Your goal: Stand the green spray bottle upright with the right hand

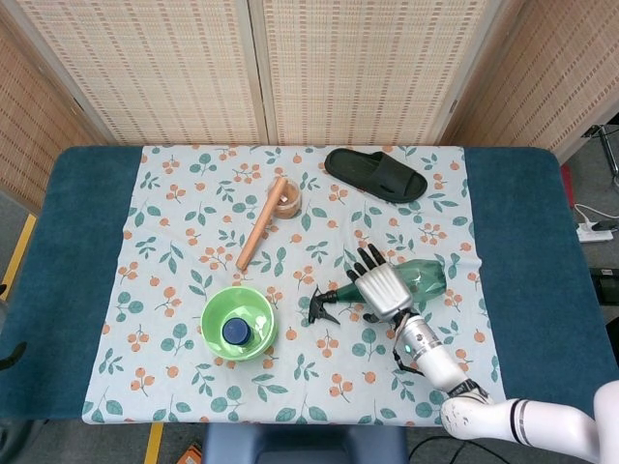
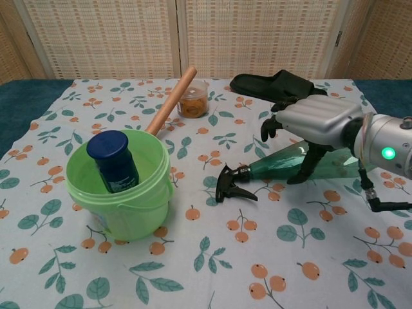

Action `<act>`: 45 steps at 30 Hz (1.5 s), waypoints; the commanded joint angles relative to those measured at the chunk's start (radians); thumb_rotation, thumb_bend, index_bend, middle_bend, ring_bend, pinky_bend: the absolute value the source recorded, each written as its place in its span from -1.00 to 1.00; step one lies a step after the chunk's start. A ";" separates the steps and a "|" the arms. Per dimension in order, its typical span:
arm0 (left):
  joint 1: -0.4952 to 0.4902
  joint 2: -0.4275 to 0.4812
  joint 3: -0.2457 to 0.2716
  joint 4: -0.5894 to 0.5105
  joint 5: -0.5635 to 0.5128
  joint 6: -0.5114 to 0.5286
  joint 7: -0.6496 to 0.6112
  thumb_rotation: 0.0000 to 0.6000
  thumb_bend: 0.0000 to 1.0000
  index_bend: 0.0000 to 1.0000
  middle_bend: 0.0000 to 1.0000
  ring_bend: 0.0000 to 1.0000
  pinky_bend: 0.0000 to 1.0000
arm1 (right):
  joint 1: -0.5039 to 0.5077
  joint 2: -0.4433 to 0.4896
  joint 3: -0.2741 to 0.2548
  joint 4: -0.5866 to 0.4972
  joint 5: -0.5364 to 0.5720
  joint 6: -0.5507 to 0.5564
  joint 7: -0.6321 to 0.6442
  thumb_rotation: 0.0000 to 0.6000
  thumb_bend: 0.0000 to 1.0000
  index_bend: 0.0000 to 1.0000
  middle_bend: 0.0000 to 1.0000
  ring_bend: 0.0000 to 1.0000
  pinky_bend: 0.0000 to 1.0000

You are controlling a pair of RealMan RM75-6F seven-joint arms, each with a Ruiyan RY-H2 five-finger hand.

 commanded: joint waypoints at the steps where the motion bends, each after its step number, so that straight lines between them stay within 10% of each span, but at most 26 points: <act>1: -0.003 0.008 0.006 -0.006 -0.013 -0.028 0.004 1.00 -0.49 -1.00 -1.00 -1.00 -1.00 | 0.049 -0.050 0.002 0.072 0.034 -0.044 -0.014 1.00 -1.00 -0.34 -0.46 -0.92 -1.00; 11: -0.008 0.031 0.005 -0.025 -0.025 -0.051 -0.010 1.00 -0.49 -1.00 -1.00 -1.00 -1.00 | 0.140 -0.133 0.004 0.216 0.085 -0.079 -0.028 1.00 -1.00 -0.13 -0.31 -0.78 -0.83; 19: -0.004 0.042 0.011 -0.030 -0.007 -0.045 -0.036 1.00 -0.49 -1.00 -1.00 -1.00 -1.00 | 0.172 -0.171 -0.025 0.275 0.141 -0.071 -0.055 1.00 -1.00 -0.05 -0.28 -0.51 -0.27; 37: -0.004 0.043 0.018 -0.030 0.010 -0.040 -0.057 1.00 -0.49 -1.00 -1.00 -1.00 -1.00 | 0.157 -0.206 -0.060 0.361 -0.066 0.045 0.094 1.00 -0.61 0.53 0.15 0.06 0.42; 42: -0.005 0.040 0.022 -0.024 0.009 -0.049 -0.060 1.00 -0.49 -1.00 -1.00 -1.00 -1.00 | 0.142 -0.183 -0.036 0.329 -0.205 0.142 0.272 1.00 -0.59 0.58 0.19 0.11 0.47; 45: -0.005 0.042 0.021 -0.019 0.010 -0.050 -0.069 1.00 -0.49 -1.00 -1.00 -1.00 -1.00 | 0.100 -0.188 0.008 0.343 -0.366 0.344 0.610 1.00 -0.58 0.60 0.21 0.12 0.47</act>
